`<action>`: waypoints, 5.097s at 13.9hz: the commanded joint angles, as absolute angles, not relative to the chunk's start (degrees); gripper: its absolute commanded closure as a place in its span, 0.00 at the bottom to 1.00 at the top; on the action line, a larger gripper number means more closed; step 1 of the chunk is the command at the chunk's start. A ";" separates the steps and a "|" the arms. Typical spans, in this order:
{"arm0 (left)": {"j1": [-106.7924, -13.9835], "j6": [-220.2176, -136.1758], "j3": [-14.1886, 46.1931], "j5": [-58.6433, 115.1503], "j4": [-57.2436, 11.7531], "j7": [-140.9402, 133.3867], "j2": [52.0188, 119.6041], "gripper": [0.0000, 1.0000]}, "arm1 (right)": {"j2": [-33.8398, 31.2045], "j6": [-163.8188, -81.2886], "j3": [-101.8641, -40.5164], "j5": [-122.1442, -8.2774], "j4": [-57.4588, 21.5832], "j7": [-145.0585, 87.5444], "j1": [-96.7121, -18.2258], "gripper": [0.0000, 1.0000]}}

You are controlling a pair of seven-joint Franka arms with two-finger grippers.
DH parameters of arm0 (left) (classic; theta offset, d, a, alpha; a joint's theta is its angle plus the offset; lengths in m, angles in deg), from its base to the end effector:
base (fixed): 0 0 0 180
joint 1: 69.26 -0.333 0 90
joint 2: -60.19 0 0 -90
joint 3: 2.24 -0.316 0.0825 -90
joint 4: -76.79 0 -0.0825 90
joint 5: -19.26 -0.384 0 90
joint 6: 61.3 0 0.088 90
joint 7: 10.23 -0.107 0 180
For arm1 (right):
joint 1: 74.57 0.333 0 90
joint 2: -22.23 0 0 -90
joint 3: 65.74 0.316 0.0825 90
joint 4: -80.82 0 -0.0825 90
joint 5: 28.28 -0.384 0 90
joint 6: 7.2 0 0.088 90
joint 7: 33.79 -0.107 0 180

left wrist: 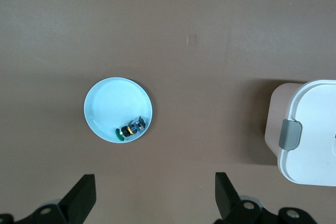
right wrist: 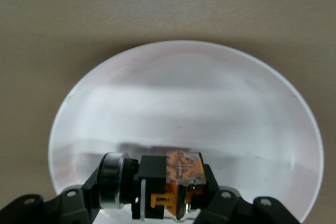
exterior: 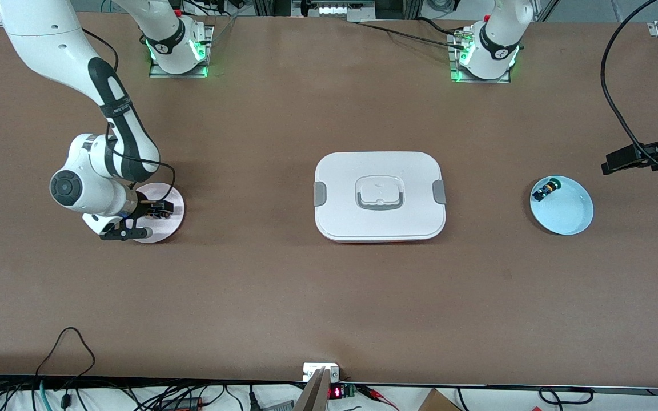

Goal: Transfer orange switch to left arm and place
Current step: 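Lift the switch with the right gripper and carry it over the box, then grasp the switch with the left gripper while the right gripper holds it, then carry the switch to the blue plate while the right gripper withdraws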

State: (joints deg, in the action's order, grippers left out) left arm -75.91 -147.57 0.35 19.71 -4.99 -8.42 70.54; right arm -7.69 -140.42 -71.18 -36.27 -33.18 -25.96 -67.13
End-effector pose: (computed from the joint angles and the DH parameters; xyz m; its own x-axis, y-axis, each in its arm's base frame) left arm 0.5997 0.0441 0.5819 0.9896 0.1013 -0.1024 0.1031 -0.9946 0.0127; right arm 0.5885 0.0234 0.1838 0.9811 0.0790 -0.1765 0.0694 -0.9958 -0.0598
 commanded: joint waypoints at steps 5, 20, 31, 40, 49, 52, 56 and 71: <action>-76.03 -146.02 0.75 18.21 -2.75 -7.85 71.62 0.00 | 1.30 -121.29 -67.68 -37.51 -23.77 -23.42 -67.54 0.88; -77.34 -143.22 -0.21 31.50 -3.19 -8.03 71.62 0.00 | 10.55 -121.89 -44.82 -59.97 -11.64 14.76 -66.66 0.91; -77.19 -149.00 0.66 99.56 -28.66 -17.67 75.31 0.00 | 2.99 -127.34 -45.00 -110.87 -11.82 61.99 -64.11 0.91; -67.33 -177.63 14.35 107.41 -30.00 -18.05 69.42 0.00 | -3.51 -136.20 -45.00 -121.09 -6.81 69.40 -56.21 0.91; -66.98 -182.76 19.03 109.88 -30.00 -17.87 69.51 0.13 | -4.66 -139.38 -45.09 -123.29 -6.28 69.48 -53.91 0.91; -67.06 -182.67 19.03 109.88 -30.08 -18.14 69.51 0.27 | -4.66 -139.38 -45.09 -123.29 -6.37 69.48 -54.00 0.91; -67.15 -182.50 19.03 109.79 -30.17 -18.58 69.51 0.57 | -4.57 -139.73 -45.09 -123.55 -6.37 69.39 -53.83 0.91; -68.99 -179.35 18.16 106.82 -30.17 -18.23 69.24 1.00 | -2.91 -140.70 -45.17 -124.96 -7.76 69.13 -54.52 0.00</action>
State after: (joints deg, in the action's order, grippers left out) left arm -67.52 -181.65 18.54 107.92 -29.39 -17.52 70.54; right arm -3.66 -139.64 -45.25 -124.01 -7.50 68.62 -54.18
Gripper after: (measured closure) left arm 0.665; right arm 0.000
